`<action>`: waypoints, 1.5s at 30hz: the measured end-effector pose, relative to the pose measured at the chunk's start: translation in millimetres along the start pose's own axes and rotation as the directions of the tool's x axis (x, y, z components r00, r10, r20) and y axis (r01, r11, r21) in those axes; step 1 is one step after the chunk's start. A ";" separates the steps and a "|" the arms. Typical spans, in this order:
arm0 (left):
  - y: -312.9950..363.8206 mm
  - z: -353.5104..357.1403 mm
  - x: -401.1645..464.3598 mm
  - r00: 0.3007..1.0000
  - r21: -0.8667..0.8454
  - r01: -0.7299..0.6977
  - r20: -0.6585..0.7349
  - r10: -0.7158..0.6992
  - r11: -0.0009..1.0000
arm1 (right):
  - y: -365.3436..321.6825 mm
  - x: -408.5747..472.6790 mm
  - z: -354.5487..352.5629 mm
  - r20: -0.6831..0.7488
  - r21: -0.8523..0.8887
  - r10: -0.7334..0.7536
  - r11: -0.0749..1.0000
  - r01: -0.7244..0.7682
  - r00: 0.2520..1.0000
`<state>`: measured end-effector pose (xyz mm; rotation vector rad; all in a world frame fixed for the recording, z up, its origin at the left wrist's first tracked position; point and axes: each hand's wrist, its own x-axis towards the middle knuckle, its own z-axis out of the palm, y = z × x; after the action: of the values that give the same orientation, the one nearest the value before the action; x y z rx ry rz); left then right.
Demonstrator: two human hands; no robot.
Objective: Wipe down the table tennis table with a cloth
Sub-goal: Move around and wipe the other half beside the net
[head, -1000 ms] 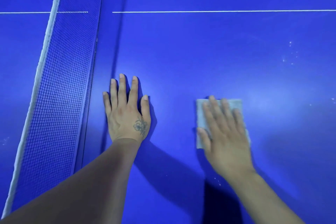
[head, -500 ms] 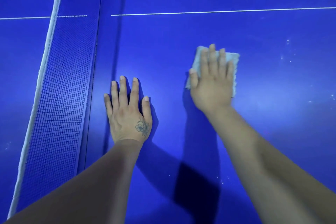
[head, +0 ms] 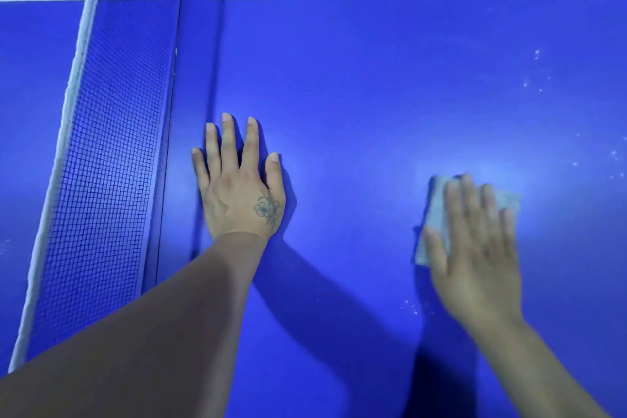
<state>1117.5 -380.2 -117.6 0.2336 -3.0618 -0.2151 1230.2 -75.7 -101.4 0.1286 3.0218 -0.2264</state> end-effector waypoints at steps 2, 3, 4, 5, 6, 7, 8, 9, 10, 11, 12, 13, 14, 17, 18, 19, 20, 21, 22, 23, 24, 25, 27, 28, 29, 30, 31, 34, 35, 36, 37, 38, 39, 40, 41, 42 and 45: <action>-0.7 0.3 0.1 1.000 -0.002 0.000 0.006 0.000 1.000 | 9.7 34.5 -1.8 -0.038 0.019 0.154 0.988 -0.153 0.987; -0.6 0.6 1.0 1.000 -0.002 0.002 0.008 -0.002 1.000 | 6.5 55.5 -1.7 -0.047 0.036 0.216 0.976 -0.214 0.975; -0.8 0.9 0.9 1.000 -0.002 0.005 0.010 -0.005 1.000 | -1.2 75.1 0.1 -0.052 0.050 0.257 0.966 -0.255 0.965; -0.7 0.8 0.9 1.000 -0.003 0.008 0.010 -0.008 1.000 | -13.4 92.7 2.6 -0.058 0.058 0.275 0.961 -0.272 0.960; -0.4 1.0 0.5 1.000 -0.004 0.009 0.007 -0.009 1.000 | -27.8 106.6 5.4 -0.065 0.058 0.271 0.962 -0.268 0.960; 0.1 0.5 0.2 1.000 -0.002 0.007 0.005 -0.007 1.000 | -45.1 115.7 8.2 -0.068 0.052 0.251 0.967 -0.248 0.966; 0.7 -0.4 0.8 1.000 0.005 0.005 0.006 -0.005 1.000 | -64.4 119.7 10.6 -0.064 0.046 0.218 0.975 -0.215 0.974; 1.2 -1.2 -0.2 1.000 0.011 0.001 0.007 -0.001 1.000 | -84.5 116.3 13.8 -0.058 0.038 0.175 0.984 -0.173 0.983; 1.9 -1.8 -0.2 1.000 0.015 -0.002 0.002 0.002 1.000 | -105.0 108.1 16.7 -0.054 0.035 0.126 0.992 -0.124 0.991; 2.3 -2.1 -0.8 1.000 0.014 -0.005 -0.003 0.005 1.000 | -124.3 93.8 20.0 -0.051 0.038 0.078 0.996 -0.076 0.996; 2.4 -2.5 -1.0 1.000 0.012 -0.005 -0.006 0.005 1.000 | -141.6 75.1 22.7 -0.049 0.042 0.032 0.999 -0.030 0.998; 2.1 -2.7 -0.2 1.000 0.009 -0.004 -0.007 0.004 1.000 | -155.9 53.6 25.1 -0.043 0.046 -0.016 0.999 0.018 0.999; 1.4 -2.1 -0.9 1.000 0.003 -0.006 -0.007 0.006 1.000 | -165.3 27.0 28.2 -0.035 0.050 -0.062 0.997 0.064 0.997; 0.0 -3.1 -2.6 1.000 -0.018 -0.021 -0.002 0.021 1.000 | -166.3 -57.0 32.9 0.001 0.112 -0.166 0.980 0.165 0.986; 0.0 -4.5 -2.2 1.000 -0.024 -0.022 0.007 0.022 0.999 | -157.7 -81.0 33.5 0.015 0.123 -0.181 0.976 0.178 0.983; 0.0 -6.0 -3.4 1.000 -0.030 -0.023 0.016 0.024 0.999 | -144.6 -102.3 34.4 0.023 0.116 -0.181 0.977 0.177 0.983; -0.4 -7.1 -4.3 0.999 -0.034 -0.029 0.022 0.030 0.999 | -128.6 -117.3 34.7 0.020 0.096 -0.169 0.981 0.166 0.985; -0.7 -8.0 -6.3 0.999 -0.042 -0.044 0.025 0.045 0.998 | -110.6 -126.8 33.7 0.008 0.067 -0.144 0.987 0.144 0.989; -1.3 -9.4 -9.5 0.997 -0.056 -0.064 0.026 0.066 0.996 | -91.7 -131.4 31.8 -0.001 0.035 -0.112 0.993 0.112 0.994; -3.8 -10.9 -13.9 0.995 -0.073 -0.092 0.020 0.094 0.993 | -73.7 -131.3 29.4 -0.001 0.014 -0.070 0.997 0.070 0.998; -6.1 -12.0 -21.1 0.993 -0.087 -0.121 0.005 0.122 0.989 | -55.8 -127.2 26.2 -0.003 0.005 -0.021 1.000 0.021 1.000; -8.0 -14.1 -31.5 0.990 -0.095 -0.139 -0.010 0.139 0.986 | -39.3 -117.6 22.9 -0.009 0.002 0.030 1.000 -0.030 1.000; -11.6 -19.8 -65.2 0.987 -0.109 -0.158 -0.031 0.156 0.981 | -16.5 -88.4 18.0 -0.023 0.018 0.128 0.992 -0.127 0.992; -13.1 -20.8 -85.6 0.985 -0.112 -0.170 -0.034 0.167 0.979 | -12.1 -71.3 17.1 -0.029 0.033 0.174 0.984 -0.173 0.984; -15.1 -21.2 -105.7 0.984 -0.109 -0.178 -0.029 0.176 0.978 | -13.9 -54.2 16.8 -0.035 0.038 0.218 0.975 -0.217 0.975; -17.7 -19.9 -122.0 0.983 -0.098 -0.182 -0.019 0.181 0.978 | -20.7 -37.6 17.1 -0.031 0.039 0.259 0.965 -0.258 0.965; -20.6 -17.7 -132.9 0.983 -0.083 -0.184 -0.006 0.184 0.979 | -32.0 -24.1 18.1 -0.021 0.044 0.289 0.957 -0.288 0.957; -25.3 -12.9 -135.1 0.984 -0.056 -0.176 -0.003 0.177 0.983 | -78.7 -9.6 24.7 -0.038 0.033 0.242 0.970 -0.241 0.969; -23.8 -12.4 -131.9 0.985 -0.047 -0.170 -0.008 0.170 0.984 | -94.7 -13.3 27.6 -0.050 0.020 0.187 0.982 -0.186 0.981; -22.9 -12.4 -129.9 0.986 -0.041 -0.167 -0.009 0.167 0.985 | -109.6 -22.0 30.6 -0.053 0.016 0.131 0.991 -0.130 0.990; -22.1 -12.5 -129.2 0.986 -0.042 -0.165 -0.004 0.165 0.985 | -121.9 -35.0 32.8 -0.057 0.012 0.080 0.997 -0.079 0.995; -21.3 -12.2 -129.1 0.986 -0.047 -0.167 -0.004 0.167 0.985 | -129.8 -50.1 35.3 -0.062 0.008 0.036 0.999 -0.035 0.997; -21.7 -11.7 -129.7 0.986 -0.051 -0.168 -0.006 0.168 0.984 | -134.8 -67.0 37.3 -0.068 0.012 -0.003 1.000 0.004 0.998; -22.3 -11.5 -130.2 0.986 -0.056 -0.167 -0.009 0.167 0.984 | -136.1 -84.8 38.8 -0.069 0.023 -0.038 0.999 0.039 0.997; -21.8 -11.3 -130.3 0.986 -0.059 -0.167 -0.010 0.167 0.984 | -133.6 -104.0 39.1 -0.061 0.030 -0.067 0.997 0.069 0.996; -21.5 -11.4 -129.8 0.986 -0.058 -0.165 -0.010 0.165 0.985 | -129.2 -124.9 38.6 -0.043 0.033 -0.089 0.995 0.091 0.995; -20.8 -11.8 -128.6 0.988 -0.046 -0.151 0.009 0.152 0.987 | -96.1 -182.4 37.0 -0.009 0.027 -0.094 0.995 0.094 0.996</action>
<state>1248.3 -382.2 -115.7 -0.0035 -3.0642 -0.2782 1405.8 -190.0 -103.1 -0.0107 3.0360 -0.2758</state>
